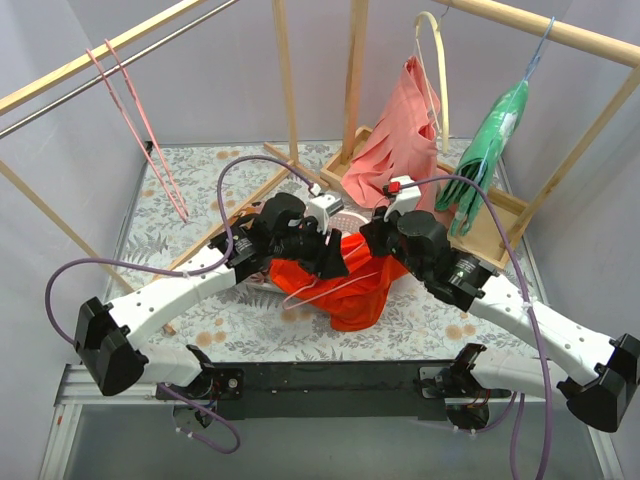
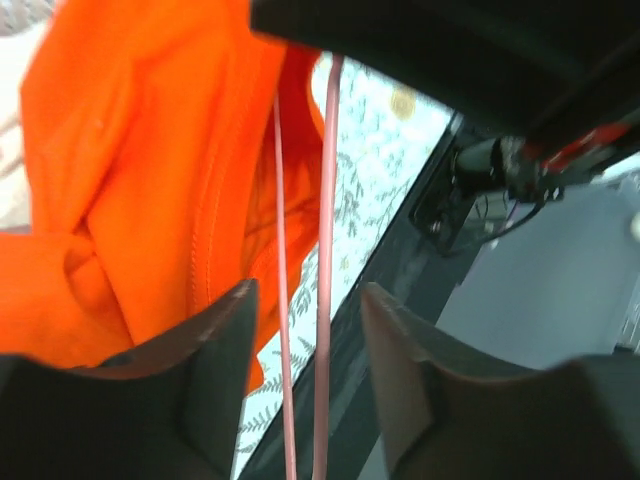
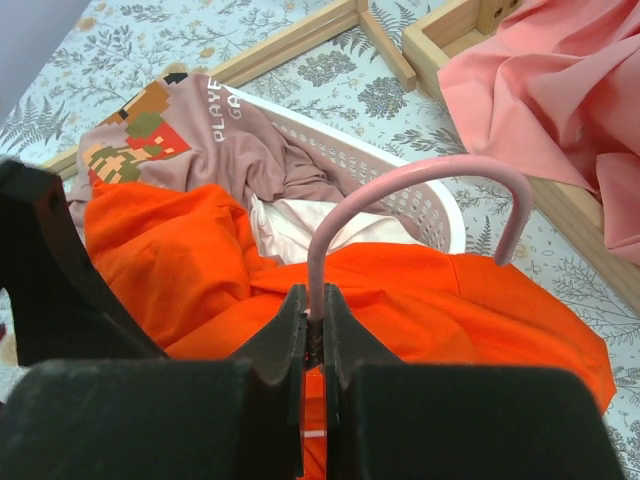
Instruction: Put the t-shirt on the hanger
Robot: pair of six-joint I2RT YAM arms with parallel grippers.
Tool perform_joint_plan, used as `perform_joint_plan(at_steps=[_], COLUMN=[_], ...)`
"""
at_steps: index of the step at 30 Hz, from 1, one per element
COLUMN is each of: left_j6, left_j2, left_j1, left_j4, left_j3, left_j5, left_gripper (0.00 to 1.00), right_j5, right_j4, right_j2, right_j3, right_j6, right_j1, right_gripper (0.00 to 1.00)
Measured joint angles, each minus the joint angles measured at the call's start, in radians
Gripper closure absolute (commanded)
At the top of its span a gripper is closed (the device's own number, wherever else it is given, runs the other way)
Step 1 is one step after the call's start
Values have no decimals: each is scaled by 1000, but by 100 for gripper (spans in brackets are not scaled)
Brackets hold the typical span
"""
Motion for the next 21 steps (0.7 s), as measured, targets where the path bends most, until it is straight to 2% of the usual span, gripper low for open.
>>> perform_joint_plan(at_steps=[1, 2, 7, 12, 16, 21], left_j6=[-22, -45, -167, -255, -273, -288], left_j2=[0, 0, -14, -46, -58, -35], left_j1=[0, 0, 9, 55, 68, 33], left_j4=[0, 0, -61, -248, -415, -534], left_j3=[17, 33, 127, 187, 184, 158], left_j5=[-12, -24, -120, -194, -210, -210], left_gripper=[41, 40, 41, 50, 51, 49], right_j5=[-1, -2, -3, -11, -22, -28], right_j4=[6, 13, 44, 58, 63, 68], right_j2=[-11, -20, -75, -129, -159, -175], right_j3=[-10, -18, -75, -123, -150, -164], right_j6=[-4, -6, -20, -32, -34, -33], right_j1=[0, 0, 0, 0, 0, 0], right_gripper=[99, 99, 99, 99, 99, 99])
